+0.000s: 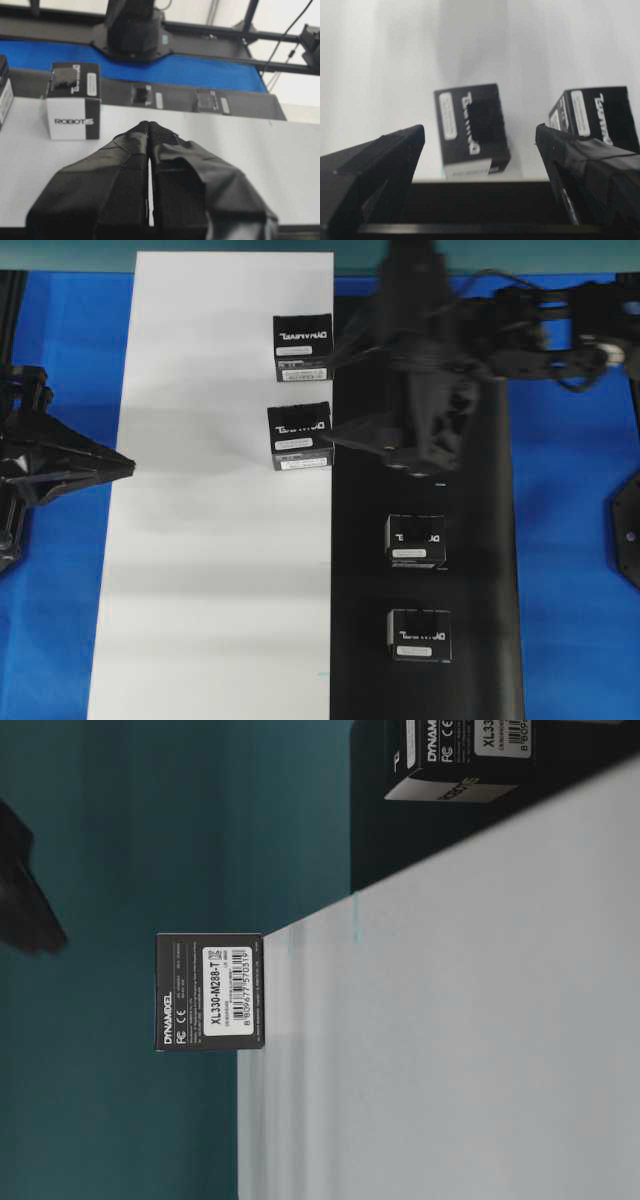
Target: Place the box from the black base onto the white base.
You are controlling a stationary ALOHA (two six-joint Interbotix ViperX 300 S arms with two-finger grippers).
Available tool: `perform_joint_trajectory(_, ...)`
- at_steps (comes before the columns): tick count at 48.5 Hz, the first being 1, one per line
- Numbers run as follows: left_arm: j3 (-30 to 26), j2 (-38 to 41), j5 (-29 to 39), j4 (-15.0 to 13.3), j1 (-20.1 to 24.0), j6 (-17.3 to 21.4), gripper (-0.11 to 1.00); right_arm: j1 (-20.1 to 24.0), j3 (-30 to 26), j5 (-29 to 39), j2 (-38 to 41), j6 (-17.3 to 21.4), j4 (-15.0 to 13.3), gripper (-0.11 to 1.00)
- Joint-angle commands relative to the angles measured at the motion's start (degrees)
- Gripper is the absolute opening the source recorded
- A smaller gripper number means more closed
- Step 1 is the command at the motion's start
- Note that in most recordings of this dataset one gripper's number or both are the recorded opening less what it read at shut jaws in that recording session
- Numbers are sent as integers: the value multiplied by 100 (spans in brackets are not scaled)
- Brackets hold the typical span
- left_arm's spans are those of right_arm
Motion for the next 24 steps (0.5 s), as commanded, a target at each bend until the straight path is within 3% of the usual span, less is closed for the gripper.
perform_joint_trajectory(1, -62, 18, -9, 18, -9, 0, -1, 123, 264, -202, -308, -9, -9, 99)
perform_joint_trajectory(24, -62, 18, -9, 18, 9, 0, -1, 387, 1582, -791, -1573, 53, -9, 99)
